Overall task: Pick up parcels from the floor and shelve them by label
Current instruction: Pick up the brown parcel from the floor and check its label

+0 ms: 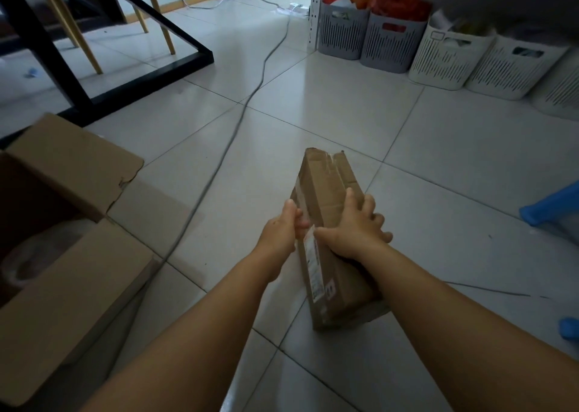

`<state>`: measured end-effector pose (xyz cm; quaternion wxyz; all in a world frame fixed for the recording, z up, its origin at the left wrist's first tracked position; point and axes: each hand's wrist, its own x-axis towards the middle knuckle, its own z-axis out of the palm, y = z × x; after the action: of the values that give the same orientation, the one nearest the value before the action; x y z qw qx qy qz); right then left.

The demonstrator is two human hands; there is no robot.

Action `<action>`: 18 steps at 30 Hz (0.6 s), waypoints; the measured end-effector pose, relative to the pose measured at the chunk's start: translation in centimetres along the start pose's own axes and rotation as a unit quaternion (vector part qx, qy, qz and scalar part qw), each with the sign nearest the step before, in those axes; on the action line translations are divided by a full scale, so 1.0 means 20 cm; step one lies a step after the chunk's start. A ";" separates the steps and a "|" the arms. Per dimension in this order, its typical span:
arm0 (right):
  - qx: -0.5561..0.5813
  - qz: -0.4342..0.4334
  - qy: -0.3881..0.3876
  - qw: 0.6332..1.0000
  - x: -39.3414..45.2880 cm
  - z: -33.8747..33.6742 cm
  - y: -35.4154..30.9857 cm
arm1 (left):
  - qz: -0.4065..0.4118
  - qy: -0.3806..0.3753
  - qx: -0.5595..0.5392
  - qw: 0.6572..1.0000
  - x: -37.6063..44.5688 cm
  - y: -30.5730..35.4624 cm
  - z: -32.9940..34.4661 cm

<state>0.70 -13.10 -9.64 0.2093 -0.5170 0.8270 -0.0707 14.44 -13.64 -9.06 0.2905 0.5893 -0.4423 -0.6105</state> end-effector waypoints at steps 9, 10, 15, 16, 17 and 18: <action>0.427 -0.034 -0.058 0.902 0.02 -0.16 0.23 | -0.043 0.010 0.076 0.996 -0.01 -0.07 -0.11; 0.449 -0.044 -0.066 0.890 0.02 -0.17 0.23 | -0.052 0.008 0.073 0.996 -0.01 -0.07 -0.13; 0.582 -0.046 -0.101 0.806 0.01 -0.19 0.21 | -0.062 -0.027 -0.031 0.997 -0.02 -0.07 -0.22; 0.597 -0.044 -0.106 0.794 0.02 -0.19 0.21 | -0.060 -0.038 -0.054 0.996 -0.03 -0.06 -0.23; 0.608 -0.044 -0.114 0.785 0.02 -0.19 0.21 | -0.060 -0.050 -0.068 0.995 -0.04 -0.06 -0.25; 0.616 -0.048 -0.124 0.776 0.02 -0.20 0.21 | -0.064 -0.063 -0.076 0.993 -0.04 -0.06 -0.26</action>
<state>-4.56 -11.91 -7.54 0.5799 -0.3208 0.5478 -0.5106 19.90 -13.40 -9.24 0.2667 0.5526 -0.3736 -0.6957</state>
